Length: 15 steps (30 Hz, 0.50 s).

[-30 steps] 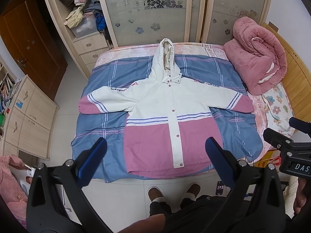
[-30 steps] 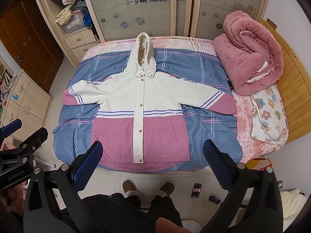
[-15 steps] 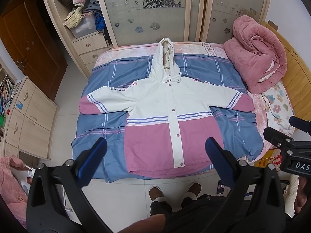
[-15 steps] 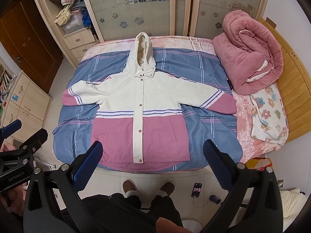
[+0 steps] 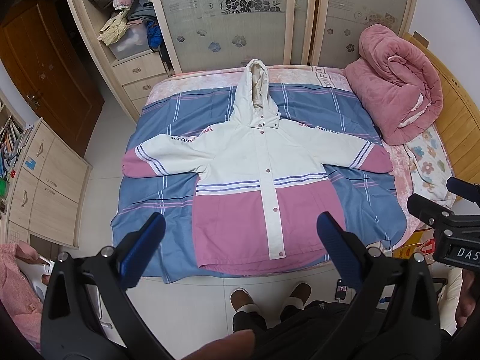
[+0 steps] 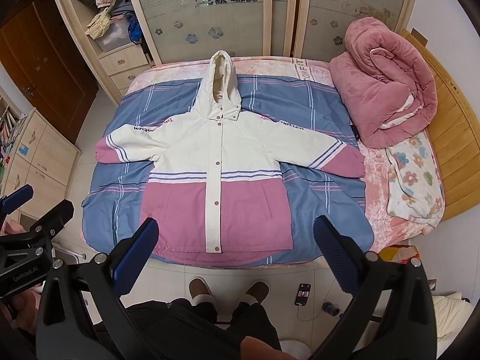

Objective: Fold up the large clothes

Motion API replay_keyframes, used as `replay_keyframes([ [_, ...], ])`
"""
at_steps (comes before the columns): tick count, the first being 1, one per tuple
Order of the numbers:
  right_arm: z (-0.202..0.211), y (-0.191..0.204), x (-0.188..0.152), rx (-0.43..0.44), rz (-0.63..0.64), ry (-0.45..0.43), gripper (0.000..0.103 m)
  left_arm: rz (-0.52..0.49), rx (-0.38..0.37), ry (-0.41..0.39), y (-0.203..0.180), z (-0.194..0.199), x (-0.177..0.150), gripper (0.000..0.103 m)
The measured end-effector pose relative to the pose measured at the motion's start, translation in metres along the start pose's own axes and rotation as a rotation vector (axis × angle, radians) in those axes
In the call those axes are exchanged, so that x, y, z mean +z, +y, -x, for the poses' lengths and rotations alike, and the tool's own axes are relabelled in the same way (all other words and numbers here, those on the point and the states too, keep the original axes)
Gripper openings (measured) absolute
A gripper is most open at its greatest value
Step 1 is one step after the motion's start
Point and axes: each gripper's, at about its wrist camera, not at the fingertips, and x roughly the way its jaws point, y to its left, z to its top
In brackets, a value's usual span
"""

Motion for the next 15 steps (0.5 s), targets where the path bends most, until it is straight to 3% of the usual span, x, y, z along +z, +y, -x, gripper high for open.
replay_keyframes([
  [15, 0.0024, 0.0043, 0.0029, -0.003, 0.006, 0.001, 0.102, 0.001, 0.000, -0.001, 0.0021, 0.0014, 0.0033, 0.101],
])
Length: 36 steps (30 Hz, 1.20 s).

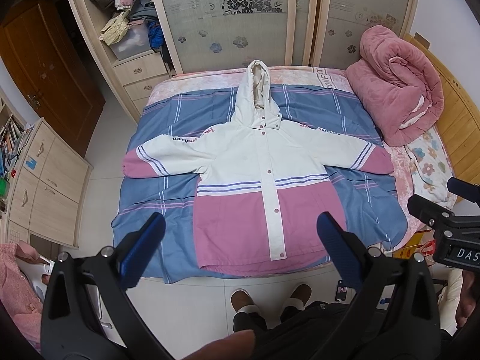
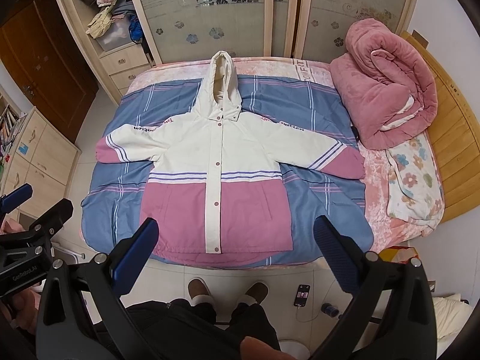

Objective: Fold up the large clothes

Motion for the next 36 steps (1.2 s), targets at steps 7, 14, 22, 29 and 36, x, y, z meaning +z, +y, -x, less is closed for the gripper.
replay_keyframes([
  [7, -0.0003, 0.0007, 0.0012, 0.000, 0.003, -0.001, 0.102, 0.001, 0.001, -0.001, 0.0005, 0.0004, 0.0000, 0.101],
  [14, -0.0019, -0.0012, 0.0020, 0.003, 0.002, 0.001, 0.102, 0.001, 0.001, 0.000, 0.0010, 0.0003, 0.0000, 0.101],
  [22, -0.0022, -0.0011, 0.0020, 0.004, 0.002, 0.002, 0.102, 0.002, 0.001, 0.000, 0.0018, -0.0001, 0.0002, 0.101],
  [29, -0.0026, -0.0008, 0.0010, 0.005, 0.003, 0.000, 0.102, 0.001, 0.003, -0.001, 0.0033, 0.0006, -0.0010, 0.101],
  [36, -0.0028, -0.0003, 0.0005, 0.007, 0.004, 0.001, 0.102, 0.003, 0.004, 0.002, 0.0063, 0.0005, -0.0029, 0.101],
])
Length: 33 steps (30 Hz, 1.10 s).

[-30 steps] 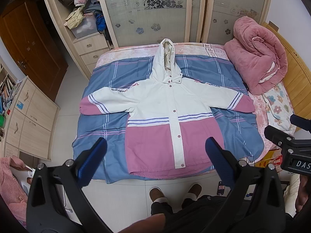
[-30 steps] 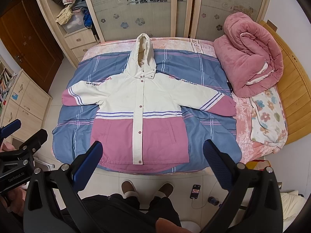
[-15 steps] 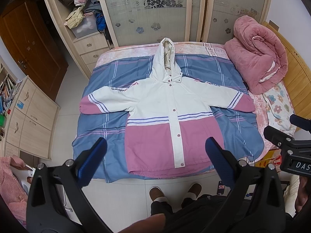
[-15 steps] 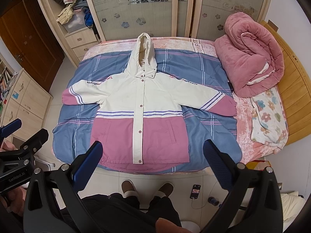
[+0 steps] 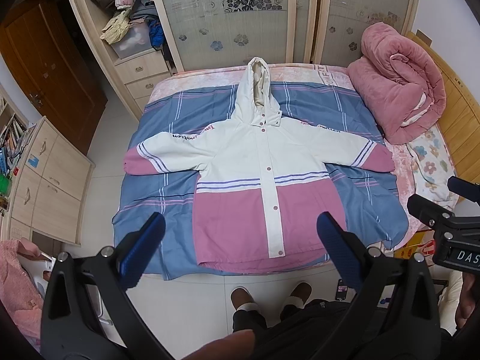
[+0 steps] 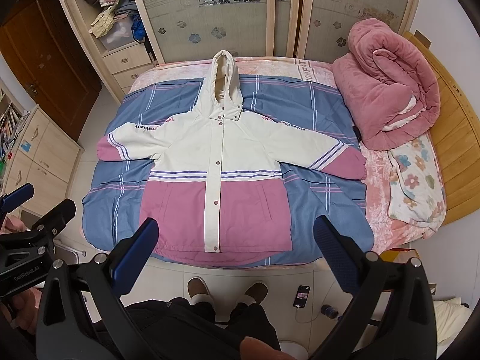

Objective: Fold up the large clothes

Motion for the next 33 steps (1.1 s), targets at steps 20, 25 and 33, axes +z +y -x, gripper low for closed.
replay_keyframes([
  [20, -0.034, -0.071, 0.002, 0.172, -0.062, -0.031, 0.102, 0.127, -0.221, 0.098, -0.003, -0.014, -0.024, 0.101],
  [25, -0.071, -0.097, 0.004, 0.215, -0.131, -0.078, 0.102, 0.021, -0.269, 0.133, -0.010, -0.036, 0.001, 0.101],
  [33, -0.144, -0.180, 0.004, 0.181, -0.464, -0.103, 0.093, -0.025, -0.291, 0.087, 0.002, -0.077, 0.060, 0.101],
])
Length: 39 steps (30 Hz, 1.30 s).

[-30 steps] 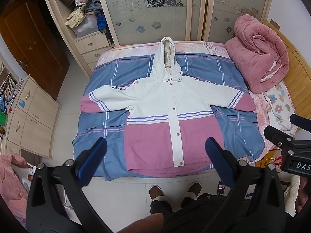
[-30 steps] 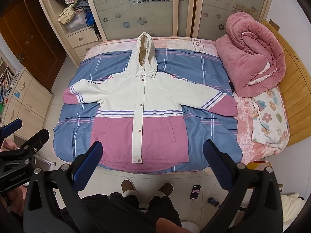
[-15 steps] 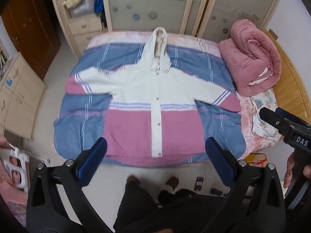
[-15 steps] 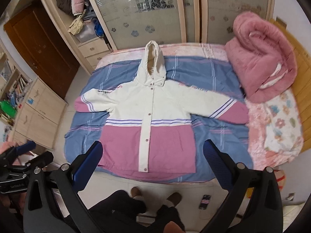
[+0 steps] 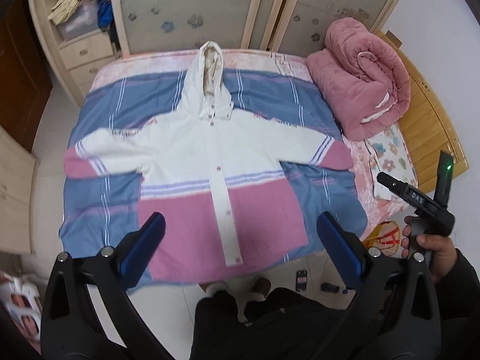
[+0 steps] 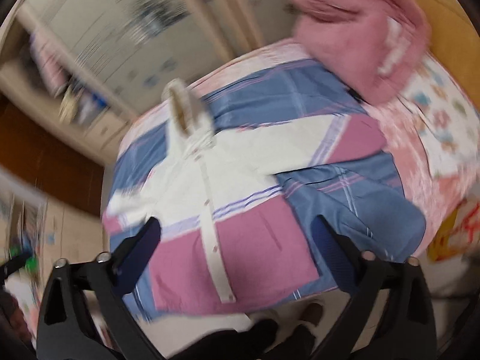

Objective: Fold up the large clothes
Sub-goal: 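Reach the right tool to the pink sleeve cuff and grasp it, then lift the cuff with the right tool, fold the sleeve across the chest, release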

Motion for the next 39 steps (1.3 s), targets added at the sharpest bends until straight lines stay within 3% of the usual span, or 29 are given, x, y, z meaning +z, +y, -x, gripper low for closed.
replay_keyframes([
  [2, -0.011, -0.033, 0.007, -0.017, -0.120, -0.030, 0.085, 0.009, -0.003, 0.006, 0.007, -0.012, 0.013, 0.101],
  [4, -0.023, -0.061, 0.014, -0.018, -0.204, -0.048, 0.083, 0.019, -0.003, 0.014, 0.010, -0.025, 0.025, 0.101],
  [9, -0.058, -0.118, 0.038, -0.026, -0.282, -0.081, 0.083, -0.012, 0.028, 0.074, 0.001, -0.060, 0.045, 0.101],
  [13, -0.114, -0.188, 0.065, -0.043, -0.374, -0.083, 0.081, -0.020, 0.107, 0.118, -0.010, -0.093, 0.065, 0.101],
  [18, -0.192, -0.286, 0.093, -0.059, -0.528, -0.041, 0.063, 0.045, 0.205, 0.153, -0.025, -0.123, 0.089, 0.101],
  [22, -0.246, -0.347, 0.111, -0.110, -0.594, -0.017, 0.061, 0.032, 0.290, 0.245, -0.047, -0.157, 0.099, 0.101],
  [29, -0.303, -0.404, 0.117, -0.160, -0.671, 0.036, 0.061, -0.018, 0.374, 0.290, -0.081, -0.184, 0.124, 0.101],
  [33, -0.319, -0.425, 0.115, -0.140, -0.751, 0.032, 0.060, -0.016, 0.392, 0.307, -0.090, -0.194, 0.138, 0.101],
  [38, -0.328, -0.428, 0.121, -0.115, -0.765, 0.045, 0.048, -0.035, 0.386, 0.327, -0.100, -0.206, 0.150, 0.101],
  [39, -0.329, -0.428, 0.122, -0.115, -0.762, 0.049, 0.042, -0.037, 0.382, 0.325, -0.101, -0.207, 0.152, 0.101],
])
